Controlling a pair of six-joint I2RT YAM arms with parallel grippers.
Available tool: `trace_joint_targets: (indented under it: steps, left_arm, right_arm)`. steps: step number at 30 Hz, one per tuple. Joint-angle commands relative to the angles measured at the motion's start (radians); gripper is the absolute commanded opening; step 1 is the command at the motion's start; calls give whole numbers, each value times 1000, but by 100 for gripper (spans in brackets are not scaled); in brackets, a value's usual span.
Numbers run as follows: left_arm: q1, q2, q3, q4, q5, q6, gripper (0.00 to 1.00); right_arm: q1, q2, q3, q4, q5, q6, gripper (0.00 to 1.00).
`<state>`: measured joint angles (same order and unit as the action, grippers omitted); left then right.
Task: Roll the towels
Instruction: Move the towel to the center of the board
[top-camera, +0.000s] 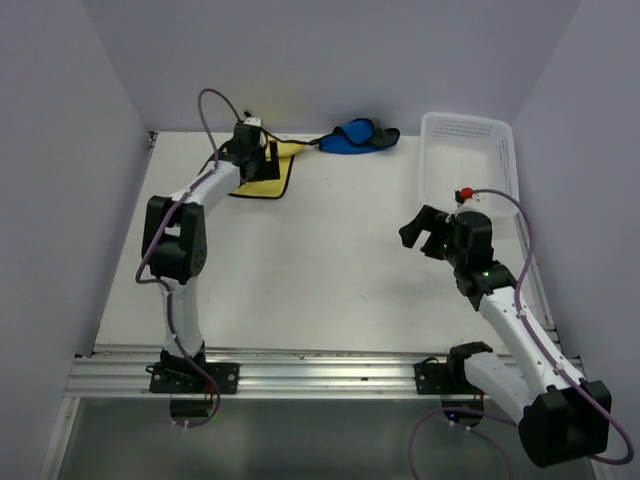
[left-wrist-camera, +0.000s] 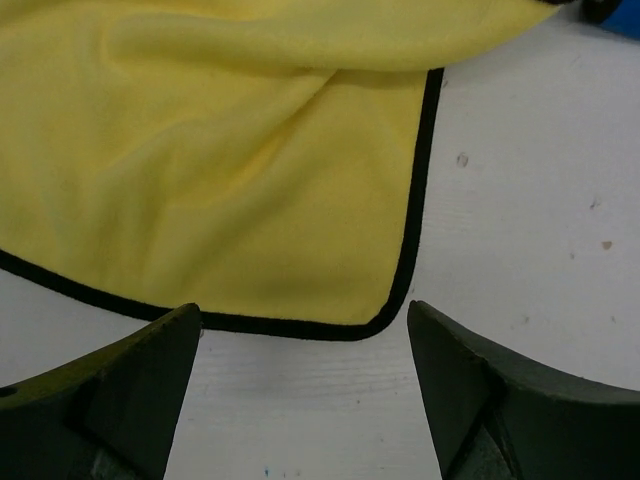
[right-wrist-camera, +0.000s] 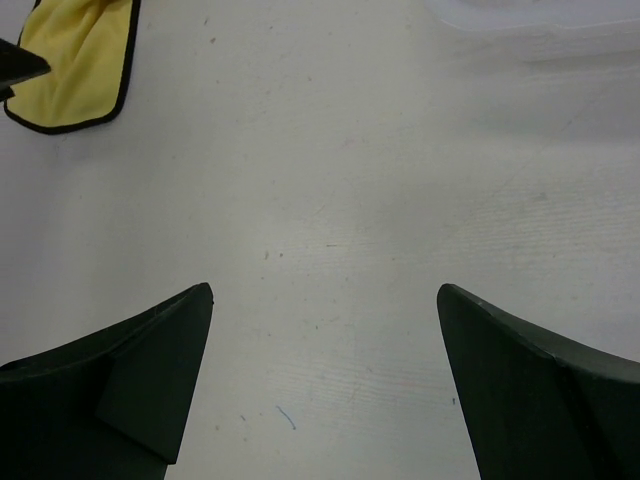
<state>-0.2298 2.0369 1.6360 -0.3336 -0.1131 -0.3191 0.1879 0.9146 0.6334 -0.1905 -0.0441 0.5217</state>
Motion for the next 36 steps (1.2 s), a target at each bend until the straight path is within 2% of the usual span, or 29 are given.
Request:
trace_joint_targets:
  steps: [1, 3, 7, 9, 13, 16, 23, 30, 34, 35, 36]
  left_arm:
    - [-58, 72, 90, -59, -98, 35, 88]
    - [-80, 124, 117, -67, -120, 41, 87]
    - [-88, 181, 159, -70, -122, 40, 75]
    - [-88, 189, 157, -71, -114, 38, 73]
    - [-92, 178, 102, -39, -112, 41, 64]
    - [-92, 181, 78, -30, -120, 52, 63]
    - [-92, 207, 65, -10, -89, 81, 52]
    - [-92, 186, -17, 38, -71, 81, 42]
    - [-91, 180, -47, 56, -53, 75, 19]
    - [-91, 177, -51, 56, -46, 72, 17]
    - [-91, 175, -57, 59, -40, 72, 8]
  right_arm:
    - [33, -22, 2, 51, 7, -28, 99]
    - [45, -23, 5, 48, 7, -28, 99]
    - [61, -20, 3, 37, 24, -31, 99]
    - [65, -16, 2, 40, 32, -31, 99]
    - [68, -2, 6, 39, 38, -31, 99]
    - [70, 1, 8, 33, 43, -31, 99]
    - [70, 12, 9, 22, 67, -31, 99]
    - [70, 17, 9, 3, 98, -25, 99]
    - [71, 15, 8, 5, 96, -20, 99]
    - [71, 13, 8, 2, 98, -20, 99]
    - [70, 13, 9, -3, 99, -20, 99]
